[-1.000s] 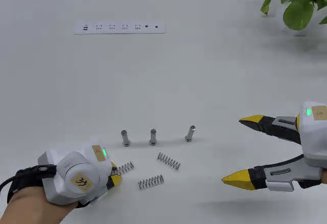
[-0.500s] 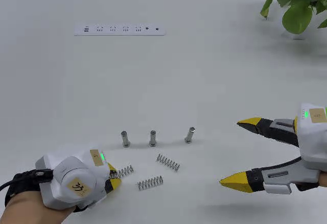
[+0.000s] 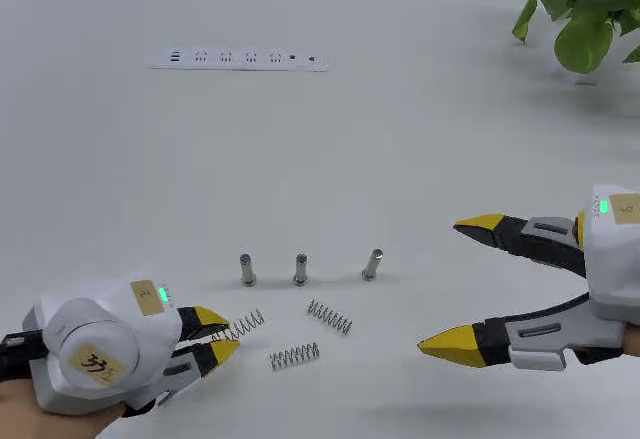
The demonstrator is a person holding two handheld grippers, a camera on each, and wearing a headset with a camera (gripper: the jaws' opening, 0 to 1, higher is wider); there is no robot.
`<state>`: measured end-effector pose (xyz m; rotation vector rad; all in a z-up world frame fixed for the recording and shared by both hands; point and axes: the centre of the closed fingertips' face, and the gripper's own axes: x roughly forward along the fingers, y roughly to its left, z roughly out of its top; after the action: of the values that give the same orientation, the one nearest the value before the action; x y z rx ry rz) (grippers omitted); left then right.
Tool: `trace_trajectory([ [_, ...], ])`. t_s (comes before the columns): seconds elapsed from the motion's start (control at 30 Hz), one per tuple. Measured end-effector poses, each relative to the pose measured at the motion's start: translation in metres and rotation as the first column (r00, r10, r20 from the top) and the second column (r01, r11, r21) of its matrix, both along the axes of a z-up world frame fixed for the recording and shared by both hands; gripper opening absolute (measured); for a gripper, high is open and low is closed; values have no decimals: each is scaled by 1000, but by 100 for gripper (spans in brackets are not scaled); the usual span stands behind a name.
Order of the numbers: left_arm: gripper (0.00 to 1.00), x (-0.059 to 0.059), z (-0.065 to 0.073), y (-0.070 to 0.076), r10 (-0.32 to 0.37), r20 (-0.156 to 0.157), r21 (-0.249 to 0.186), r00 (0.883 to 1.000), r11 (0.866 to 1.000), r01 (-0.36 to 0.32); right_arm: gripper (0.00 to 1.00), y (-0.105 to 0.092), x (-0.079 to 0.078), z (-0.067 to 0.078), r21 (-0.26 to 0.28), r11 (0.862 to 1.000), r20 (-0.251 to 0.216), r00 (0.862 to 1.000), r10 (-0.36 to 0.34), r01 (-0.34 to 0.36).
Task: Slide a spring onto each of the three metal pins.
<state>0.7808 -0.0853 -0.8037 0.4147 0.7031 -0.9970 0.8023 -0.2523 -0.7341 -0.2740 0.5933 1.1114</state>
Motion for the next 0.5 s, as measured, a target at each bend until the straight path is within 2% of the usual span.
trace_trajectory([
  [0.1, 10, 3, 18, -5, 11, 23, -47, 1000, 999, -10, 81, 13, -1, 11, 30, 999, 2, 1000, 11, -11],
  [0.23, 10, 7, 40, -15, 33, 46, -127, 998, 991, -27, 76, 33, 0, 26, 109, 994, -14, 1000, 4, -3],
  [0.27, 10, 8, 48, -18, 45, 50, -154, 998, 987, -37, 74, 41, 0, 32, 141, 990, -17, 1000, 2, 0],
  [0.33, 10, 10, 55, -21, 52, 58, -180, 997, 983, -41, 71, 49, 0, 37, 172, 985, -28, 1000, -4, 9],
  [0.4, 10, 12, 68, -27, 65, 66, -225, 996, 973, -49, 67, 62, 2, 46, 230, 973, -45, 999, -16, 26],
  [0.47, 10, 12, 76, -30, 69, 74, -255, 995, 966, -48, 62, 69, 2, 50, 252, 967, -55, 998, -24, 37],
  [0.5, 10, 13, 83, -33, 78, 77, -282, 994, 958, -54, 59, 75, 2, 54, 280, 959, -65, 997, -28, 46],
])
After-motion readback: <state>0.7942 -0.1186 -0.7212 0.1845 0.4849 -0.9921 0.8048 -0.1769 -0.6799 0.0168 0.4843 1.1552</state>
